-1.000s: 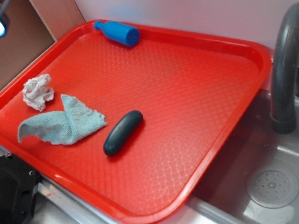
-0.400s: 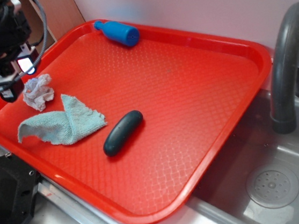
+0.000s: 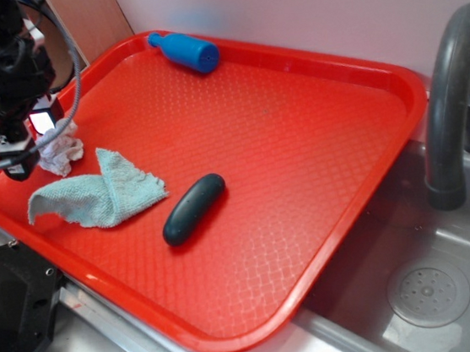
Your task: Grab the white paper.
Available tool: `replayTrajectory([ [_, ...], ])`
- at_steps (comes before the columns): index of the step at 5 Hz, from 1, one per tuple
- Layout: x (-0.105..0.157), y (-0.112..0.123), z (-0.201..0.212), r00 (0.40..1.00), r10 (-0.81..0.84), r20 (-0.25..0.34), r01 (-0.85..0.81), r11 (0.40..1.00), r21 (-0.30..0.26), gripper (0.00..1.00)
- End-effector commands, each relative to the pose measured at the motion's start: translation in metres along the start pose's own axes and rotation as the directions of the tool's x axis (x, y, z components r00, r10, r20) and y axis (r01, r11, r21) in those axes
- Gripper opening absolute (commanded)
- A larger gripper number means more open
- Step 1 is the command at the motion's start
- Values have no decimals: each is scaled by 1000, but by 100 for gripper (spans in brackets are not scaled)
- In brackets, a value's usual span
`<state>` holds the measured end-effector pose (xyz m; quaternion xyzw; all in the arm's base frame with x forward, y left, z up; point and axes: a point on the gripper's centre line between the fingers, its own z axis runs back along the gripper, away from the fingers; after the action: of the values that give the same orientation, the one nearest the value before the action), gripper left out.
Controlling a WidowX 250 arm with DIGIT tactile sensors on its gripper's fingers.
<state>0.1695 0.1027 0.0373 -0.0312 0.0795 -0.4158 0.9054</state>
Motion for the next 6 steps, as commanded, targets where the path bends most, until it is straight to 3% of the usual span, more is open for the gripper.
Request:
replayTrajectory([
  [1, 19, 2, -15, 996, 54, -74, -51, 998, 42, 0],
  [2, 22, 0, -21, 990, 52, -129, -45, 997, 59, 0],
  [3, 24, 0, -26, 988, 57, -146, -50, 998, 47, 0],
  [4, 22, 1, -20, 981, 105, -163, -92, 992, 83, 0],
  [5, 16, 3, 16, 938, 333, -95, -327, 942, 80, 0],
  [6, 18, -4, 61, 828, 561, -1, -558, 823, 104, 0],
])
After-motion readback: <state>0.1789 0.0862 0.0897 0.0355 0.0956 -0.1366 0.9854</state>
